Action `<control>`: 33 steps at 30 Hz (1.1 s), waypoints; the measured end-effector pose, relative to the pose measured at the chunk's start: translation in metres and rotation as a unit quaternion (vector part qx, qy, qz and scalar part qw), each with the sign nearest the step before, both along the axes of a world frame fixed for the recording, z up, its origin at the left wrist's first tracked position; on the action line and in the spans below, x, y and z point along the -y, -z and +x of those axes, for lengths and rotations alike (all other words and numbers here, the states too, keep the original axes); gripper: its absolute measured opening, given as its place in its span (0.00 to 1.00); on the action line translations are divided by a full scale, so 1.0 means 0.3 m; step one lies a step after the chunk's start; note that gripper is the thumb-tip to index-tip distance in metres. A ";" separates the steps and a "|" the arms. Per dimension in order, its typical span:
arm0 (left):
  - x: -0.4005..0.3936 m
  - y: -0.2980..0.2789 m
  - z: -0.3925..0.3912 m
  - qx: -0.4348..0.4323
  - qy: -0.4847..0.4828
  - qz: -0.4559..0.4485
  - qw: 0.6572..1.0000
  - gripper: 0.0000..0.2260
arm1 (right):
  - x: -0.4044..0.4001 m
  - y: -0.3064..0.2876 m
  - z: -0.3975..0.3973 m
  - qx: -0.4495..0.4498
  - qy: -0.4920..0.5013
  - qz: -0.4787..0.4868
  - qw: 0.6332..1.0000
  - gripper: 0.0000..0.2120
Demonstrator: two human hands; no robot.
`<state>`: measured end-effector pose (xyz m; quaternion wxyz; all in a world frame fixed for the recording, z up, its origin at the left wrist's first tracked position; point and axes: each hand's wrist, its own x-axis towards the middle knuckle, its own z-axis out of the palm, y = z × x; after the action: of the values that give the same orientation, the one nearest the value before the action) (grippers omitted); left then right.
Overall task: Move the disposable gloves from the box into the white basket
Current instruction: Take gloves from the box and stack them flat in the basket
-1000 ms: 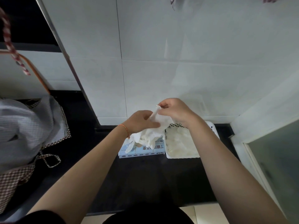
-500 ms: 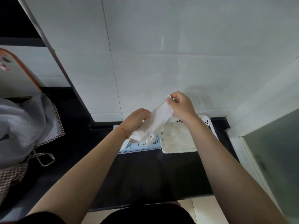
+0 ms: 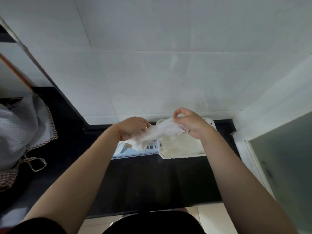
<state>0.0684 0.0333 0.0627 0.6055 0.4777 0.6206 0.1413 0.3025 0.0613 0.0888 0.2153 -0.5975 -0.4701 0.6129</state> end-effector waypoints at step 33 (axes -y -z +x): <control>-0.105 0.289 0.656 -0.414 0.323 0.092 0.846 0.20 | -0.129 0.417 0.436 0.337 -0.207 0.077 0.915 0.24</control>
<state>0.2652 0.0648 -0.0240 0.2565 0.7192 0.6082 -0.2168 0.4333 0.1000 -0.0362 -0.0417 -0.6395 -0.6736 0.3682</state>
